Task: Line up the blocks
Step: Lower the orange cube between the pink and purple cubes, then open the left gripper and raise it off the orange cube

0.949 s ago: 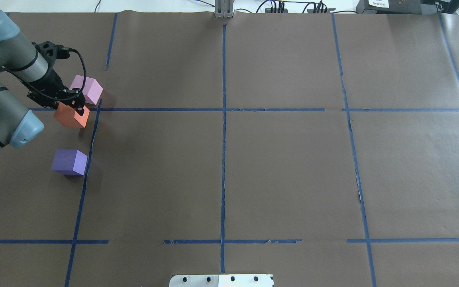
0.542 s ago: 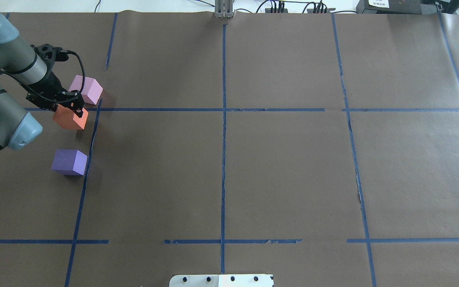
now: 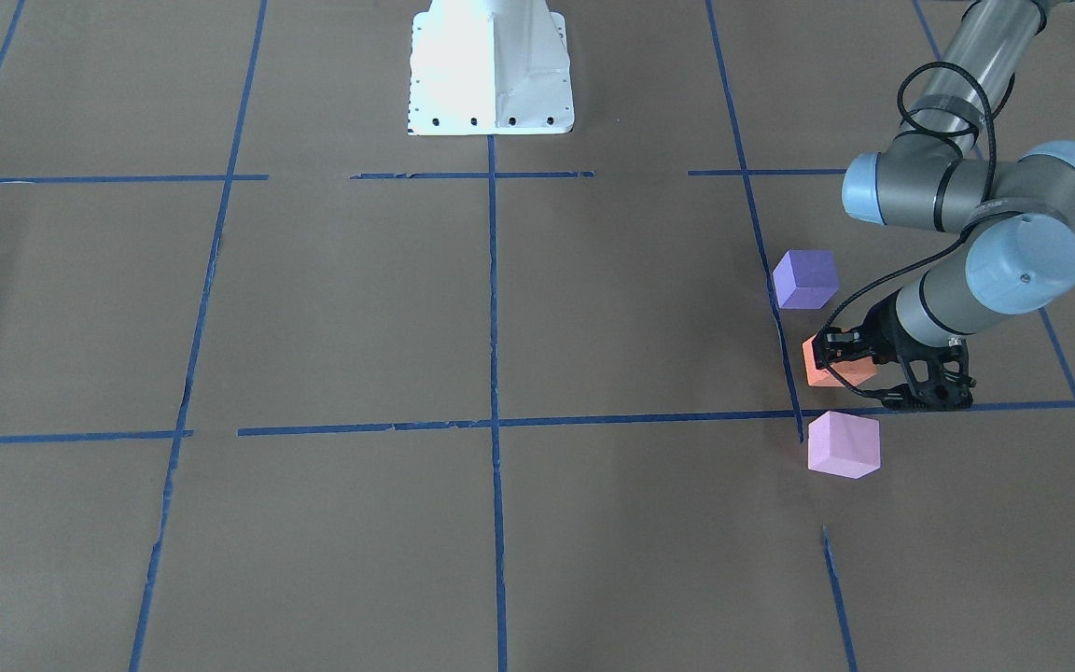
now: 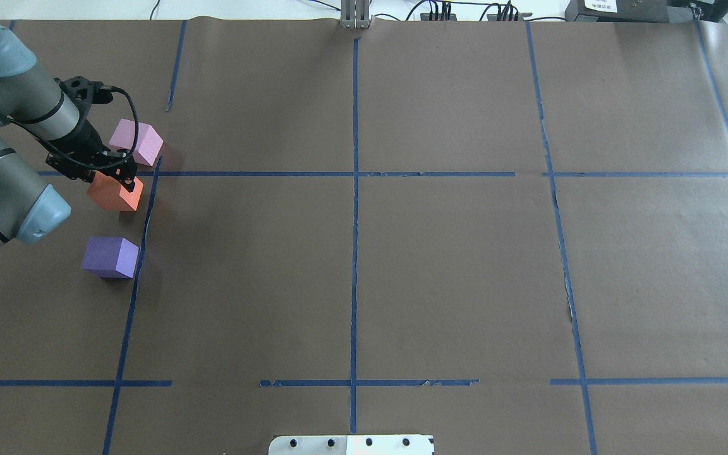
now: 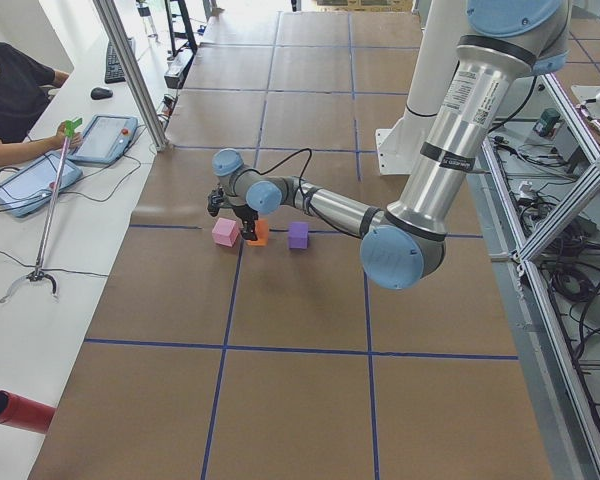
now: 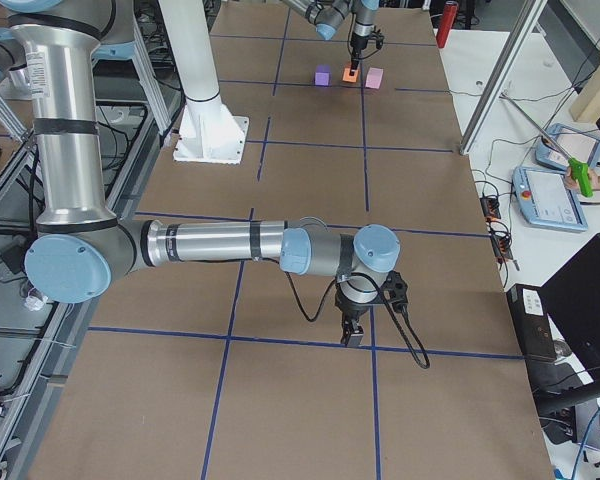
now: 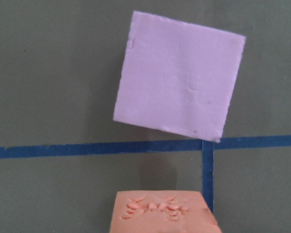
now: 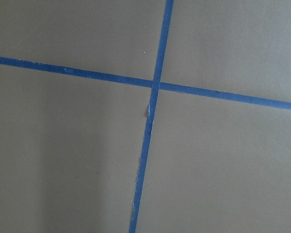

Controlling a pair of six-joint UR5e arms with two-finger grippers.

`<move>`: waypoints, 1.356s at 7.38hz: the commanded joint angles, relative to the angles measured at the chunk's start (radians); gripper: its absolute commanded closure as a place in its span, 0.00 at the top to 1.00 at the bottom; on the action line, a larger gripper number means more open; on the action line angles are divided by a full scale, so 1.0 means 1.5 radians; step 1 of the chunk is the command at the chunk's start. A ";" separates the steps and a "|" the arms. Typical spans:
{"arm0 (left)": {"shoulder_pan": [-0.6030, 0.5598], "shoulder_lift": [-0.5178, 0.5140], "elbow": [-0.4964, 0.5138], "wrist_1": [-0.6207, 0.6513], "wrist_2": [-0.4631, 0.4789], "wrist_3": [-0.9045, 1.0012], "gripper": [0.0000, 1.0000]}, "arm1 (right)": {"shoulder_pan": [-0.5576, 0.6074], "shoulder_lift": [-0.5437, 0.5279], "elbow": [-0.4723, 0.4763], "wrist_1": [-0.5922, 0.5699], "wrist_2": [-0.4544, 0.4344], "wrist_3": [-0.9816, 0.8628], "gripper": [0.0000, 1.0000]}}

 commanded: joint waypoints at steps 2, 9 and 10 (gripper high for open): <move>0.011 0.001 0.002 0.000 0.000 -0.003 0.02 | 0.000 0.000 0.000 0.000 0.000 -0.001 1.00; 0.012 0.002 0.006 -0.023 0.001 0.006 0.99 | 0.000 0.000 0.001 0.000 0.000 0.000 1.00; 0.010 0.001 -0.001 -0.022 0.001 0.007 0.99 | 0.000 0.000 0.000 0.000 0.000 0.000 1.00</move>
